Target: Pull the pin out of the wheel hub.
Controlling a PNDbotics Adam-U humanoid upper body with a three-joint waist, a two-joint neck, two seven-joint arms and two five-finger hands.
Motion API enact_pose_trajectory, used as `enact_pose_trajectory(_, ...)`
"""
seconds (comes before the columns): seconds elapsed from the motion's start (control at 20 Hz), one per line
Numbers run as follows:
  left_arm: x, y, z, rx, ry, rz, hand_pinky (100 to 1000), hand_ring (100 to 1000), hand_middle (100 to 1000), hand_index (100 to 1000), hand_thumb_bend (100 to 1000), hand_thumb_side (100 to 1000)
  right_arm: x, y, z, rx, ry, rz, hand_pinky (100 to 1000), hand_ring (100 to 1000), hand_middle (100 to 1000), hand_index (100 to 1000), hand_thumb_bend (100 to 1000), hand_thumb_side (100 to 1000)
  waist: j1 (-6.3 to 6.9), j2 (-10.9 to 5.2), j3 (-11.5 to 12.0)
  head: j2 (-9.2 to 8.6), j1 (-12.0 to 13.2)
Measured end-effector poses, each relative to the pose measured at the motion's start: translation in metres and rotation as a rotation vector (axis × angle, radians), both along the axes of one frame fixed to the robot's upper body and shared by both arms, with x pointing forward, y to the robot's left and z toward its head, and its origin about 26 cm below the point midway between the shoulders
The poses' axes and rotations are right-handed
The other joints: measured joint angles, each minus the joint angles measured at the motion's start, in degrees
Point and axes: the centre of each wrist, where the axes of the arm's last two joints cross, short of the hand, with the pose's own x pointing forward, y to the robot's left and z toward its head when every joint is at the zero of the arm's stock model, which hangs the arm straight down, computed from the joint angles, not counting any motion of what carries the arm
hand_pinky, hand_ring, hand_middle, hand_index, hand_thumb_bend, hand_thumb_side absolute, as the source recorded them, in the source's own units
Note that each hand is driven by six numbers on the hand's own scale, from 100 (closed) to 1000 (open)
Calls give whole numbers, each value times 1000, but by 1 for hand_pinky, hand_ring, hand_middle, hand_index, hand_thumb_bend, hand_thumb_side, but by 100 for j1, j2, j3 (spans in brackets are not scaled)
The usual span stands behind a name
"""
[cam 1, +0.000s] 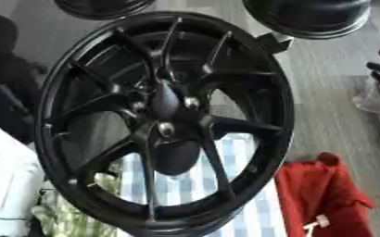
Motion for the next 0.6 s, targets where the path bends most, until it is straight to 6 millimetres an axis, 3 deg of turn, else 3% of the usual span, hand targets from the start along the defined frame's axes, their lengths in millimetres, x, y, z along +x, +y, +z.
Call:
enact_pose_trajectory(0.2, 2, -3, -4, -57, 2, -22, 867, 825, 774, 820, 162, 535, 0, 0, 0, 0, 0, 1, 915, 753, 819, 829, 100, 803, 0, 0, -6, -36, 0)
enact_pose_trajectory(0.25, 3, -4, -5, -84, -5, -30, 860, 817, 768, 816, 100, 578, 0, 0, 0, 0, -1, 1, 915, 753, 819, 829, 100, 802, 0, 0, -8, -46, 0)
enact_pose_trajectory(0.45, 8, -23, -7, -255, -88, -88, 823, 791, 759, 816, 100, 746, 1, 1, 1, 1, -3, 4, 915, 753, 819, 828, 100, 799, -4, -2, -12, -47, 12)
enact_pose_trajectory(0.6, 15, -45, -17, -470, -167, -153, 811, 779, 754, 808, 100, 784, 2, 1, 2, 2, -7, 6, 915, 753, 819, 828, 100, 800, -44, -3, -26, -47, 32)
